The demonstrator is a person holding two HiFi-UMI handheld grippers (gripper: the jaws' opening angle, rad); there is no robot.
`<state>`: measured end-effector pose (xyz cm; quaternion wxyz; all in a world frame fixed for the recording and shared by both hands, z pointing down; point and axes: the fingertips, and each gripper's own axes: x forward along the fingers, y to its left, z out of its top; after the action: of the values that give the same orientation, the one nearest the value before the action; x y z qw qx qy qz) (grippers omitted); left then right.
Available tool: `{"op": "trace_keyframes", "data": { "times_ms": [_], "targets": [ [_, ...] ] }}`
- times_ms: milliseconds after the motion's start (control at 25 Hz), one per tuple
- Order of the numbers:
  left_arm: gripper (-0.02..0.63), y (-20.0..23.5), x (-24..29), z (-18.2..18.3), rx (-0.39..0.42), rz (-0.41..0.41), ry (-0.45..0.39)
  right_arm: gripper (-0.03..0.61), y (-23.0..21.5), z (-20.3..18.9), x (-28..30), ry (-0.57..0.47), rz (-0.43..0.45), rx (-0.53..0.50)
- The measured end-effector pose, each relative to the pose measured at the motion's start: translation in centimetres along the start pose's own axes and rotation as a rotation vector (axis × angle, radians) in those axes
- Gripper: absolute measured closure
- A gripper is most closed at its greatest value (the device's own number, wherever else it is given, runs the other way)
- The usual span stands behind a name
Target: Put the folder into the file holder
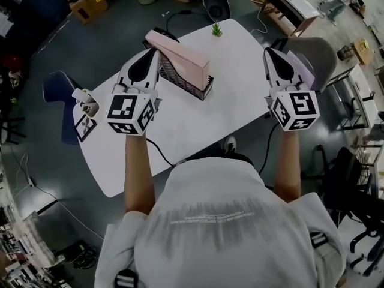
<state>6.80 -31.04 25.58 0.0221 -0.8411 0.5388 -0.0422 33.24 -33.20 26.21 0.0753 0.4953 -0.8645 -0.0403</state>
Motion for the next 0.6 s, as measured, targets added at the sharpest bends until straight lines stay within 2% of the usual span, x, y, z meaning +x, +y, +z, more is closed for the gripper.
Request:
{"op": "trace_keyframes", "data": {
  "times_ms": [200, 600],
  "targets": [
    [0.594, -0.61, 0.27, 0.79, 0.028, -0.005, -0.011, 0.554, -0.35, 0.33, -0.54, 0.001, -0.017, -0.018],
    [0.594, -0.52, 0.32, 0.42, 0.042, 0.007, 0.012, 0.554, 0.03, 0.29, 0.26, 0.004, 0.005, -0.027]
  ]
}}
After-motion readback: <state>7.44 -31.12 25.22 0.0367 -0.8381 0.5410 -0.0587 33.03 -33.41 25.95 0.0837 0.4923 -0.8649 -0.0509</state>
